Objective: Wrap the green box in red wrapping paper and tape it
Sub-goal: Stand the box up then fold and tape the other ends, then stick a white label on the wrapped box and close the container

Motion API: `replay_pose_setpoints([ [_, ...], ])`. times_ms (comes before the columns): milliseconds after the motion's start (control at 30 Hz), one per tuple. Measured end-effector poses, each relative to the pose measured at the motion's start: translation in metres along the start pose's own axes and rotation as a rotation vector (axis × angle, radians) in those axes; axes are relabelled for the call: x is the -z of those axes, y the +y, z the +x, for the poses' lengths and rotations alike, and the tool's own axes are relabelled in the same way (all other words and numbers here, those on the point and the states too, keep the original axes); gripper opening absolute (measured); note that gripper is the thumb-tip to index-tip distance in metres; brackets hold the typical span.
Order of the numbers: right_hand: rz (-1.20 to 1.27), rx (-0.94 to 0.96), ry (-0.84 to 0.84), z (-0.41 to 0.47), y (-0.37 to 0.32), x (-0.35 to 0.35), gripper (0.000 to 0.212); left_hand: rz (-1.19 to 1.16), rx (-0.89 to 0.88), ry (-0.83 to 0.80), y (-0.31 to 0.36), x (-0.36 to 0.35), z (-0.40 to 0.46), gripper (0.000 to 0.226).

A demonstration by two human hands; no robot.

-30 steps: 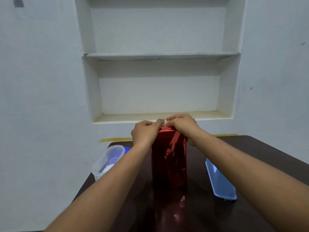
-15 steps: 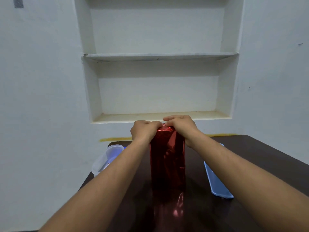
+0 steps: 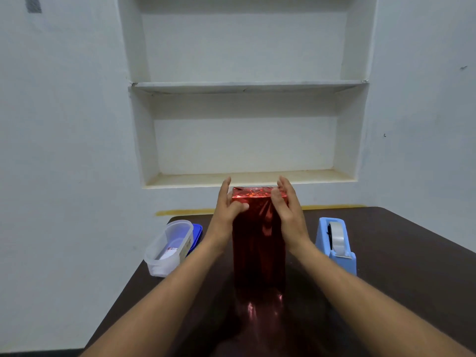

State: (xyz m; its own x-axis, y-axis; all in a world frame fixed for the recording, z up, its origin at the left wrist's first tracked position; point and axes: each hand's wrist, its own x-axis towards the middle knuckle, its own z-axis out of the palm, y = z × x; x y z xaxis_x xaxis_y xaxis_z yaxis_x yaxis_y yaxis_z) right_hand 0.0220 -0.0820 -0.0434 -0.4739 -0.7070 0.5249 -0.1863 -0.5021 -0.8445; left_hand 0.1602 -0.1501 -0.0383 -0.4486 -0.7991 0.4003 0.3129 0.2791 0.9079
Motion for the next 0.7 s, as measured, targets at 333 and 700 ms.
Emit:
replay_pose_setpoints([
  [333,0.279,-0.319,-0.122,-0.029,0.031,0.012,0.048,0.037,0.057,0.023,-0.031,0.009,-0.021,0.066],
  [700,0.223,-0.741,0.023,-0.026,0.041,0.0,0.023,-0.078,0.581,0.272,-0.038,0.013,-0.025,0.023],
])
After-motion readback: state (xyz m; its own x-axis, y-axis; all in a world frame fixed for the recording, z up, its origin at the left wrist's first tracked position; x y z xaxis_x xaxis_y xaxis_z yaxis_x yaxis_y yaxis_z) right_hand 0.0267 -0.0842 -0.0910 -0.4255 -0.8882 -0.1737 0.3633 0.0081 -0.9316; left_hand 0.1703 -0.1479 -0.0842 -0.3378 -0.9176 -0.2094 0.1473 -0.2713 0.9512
